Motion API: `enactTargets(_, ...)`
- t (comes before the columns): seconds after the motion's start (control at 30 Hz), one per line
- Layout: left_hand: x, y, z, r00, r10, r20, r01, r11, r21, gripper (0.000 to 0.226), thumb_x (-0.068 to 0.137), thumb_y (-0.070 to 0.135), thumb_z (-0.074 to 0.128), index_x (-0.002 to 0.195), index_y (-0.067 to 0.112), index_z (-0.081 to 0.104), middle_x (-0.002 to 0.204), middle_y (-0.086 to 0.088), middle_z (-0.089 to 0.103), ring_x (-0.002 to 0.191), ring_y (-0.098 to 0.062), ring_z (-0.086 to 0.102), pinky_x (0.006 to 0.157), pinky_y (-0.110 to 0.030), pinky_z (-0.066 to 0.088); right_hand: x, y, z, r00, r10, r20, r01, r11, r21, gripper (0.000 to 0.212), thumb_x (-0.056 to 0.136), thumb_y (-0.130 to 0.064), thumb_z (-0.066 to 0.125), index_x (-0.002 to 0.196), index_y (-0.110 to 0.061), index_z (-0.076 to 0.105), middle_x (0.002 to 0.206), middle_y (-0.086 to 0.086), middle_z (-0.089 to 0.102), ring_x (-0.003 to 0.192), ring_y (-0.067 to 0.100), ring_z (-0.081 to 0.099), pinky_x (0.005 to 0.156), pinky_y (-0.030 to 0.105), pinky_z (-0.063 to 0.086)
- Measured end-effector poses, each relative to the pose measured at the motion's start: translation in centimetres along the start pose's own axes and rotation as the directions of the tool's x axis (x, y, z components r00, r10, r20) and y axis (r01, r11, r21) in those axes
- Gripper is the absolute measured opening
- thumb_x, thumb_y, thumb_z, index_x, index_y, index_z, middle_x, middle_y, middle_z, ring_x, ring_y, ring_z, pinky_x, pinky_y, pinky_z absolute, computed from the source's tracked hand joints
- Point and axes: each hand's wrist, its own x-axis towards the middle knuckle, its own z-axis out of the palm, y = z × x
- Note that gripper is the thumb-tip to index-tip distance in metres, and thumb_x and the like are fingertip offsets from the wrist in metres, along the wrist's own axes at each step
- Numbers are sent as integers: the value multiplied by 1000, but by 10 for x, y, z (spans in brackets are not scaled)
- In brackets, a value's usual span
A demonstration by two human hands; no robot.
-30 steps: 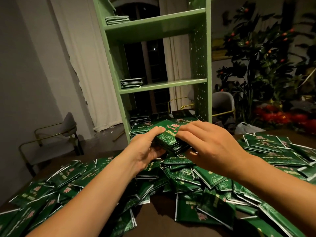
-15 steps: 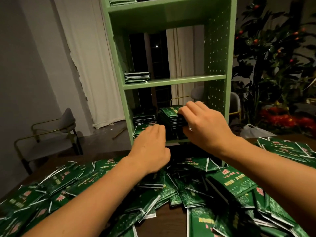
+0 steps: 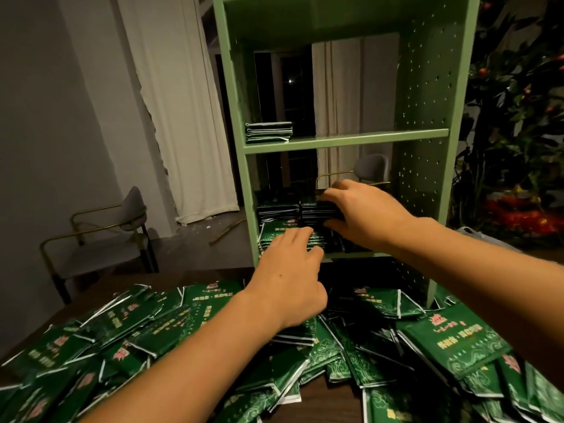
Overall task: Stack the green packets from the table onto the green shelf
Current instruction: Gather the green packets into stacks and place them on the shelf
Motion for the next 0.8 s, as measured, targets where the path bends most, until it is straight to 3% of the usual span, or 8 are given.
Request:
enactTargets(0.07,0,0,1,1000,-3,-13,2,1000,-14,57,82,35,36,127,8,57,164,-15,20,152,-30,14,124,-43,17,-13,-4,-6,990,-43,-136,40,999,-26,27,96,-28,59,121,-17,60,115,3,56,100,25,59,73,43,57)
enactTargets(0.13,0,1,2,1000,-2,-18,2,1000,-16,61,80,36,33,127,7,58,164,-15,20,152,-30,13,124,-43,16,-29,-12,-6,983,-97,-157,91,995,-46,19,94,-24,53,109,-16,62,104,2,57,92,23,58,67,40,55)
enactTargets(0.27,0,1,4,1000,-2,-28,2,1000,-7,50,87,30,45,129,7,58,165,-17,17,153,-30,10,125,-43,12,-36,-19,12,995,-92,-46,92,996,-8,24,97,-29,46,113,-19,61,110,-1,57,102,20,55,71,30,47)
enactTargets(0.4,0,1,5,999,15,-30,-15,1000,1,57,79,33,38,124,7,60,163,-17,20,152,-30,12,125,-43,12,-20,-14,19,1000,-3,-26,5,998,67,26,99,-31,46,115,-18,62,112,0,57,101,22,57,80,38,51)
enactTargets(0.63,0,1,7,1000,15,-24,-15,1000,-6,59,76,33,37,125,8,58,163,-17,17,153,-32,8,125,-44,11,-5,-11,19,997,25,73,-32,996,89,26,100,-34,46,115,-18,60,112,3,59,98,25,60,82,41,52)
enactTargets(0.8,-6,-1,4,996,-27,-90,16,992,-127,40,87,21,49,124,9,53,166,-10,11,154,-25,1,126,-42,3,-19,-12,9,1000,22,-1,-22,987,157,20,98,-33,50,107,-18,60,104,0,57,91,22,57,78,39,51)
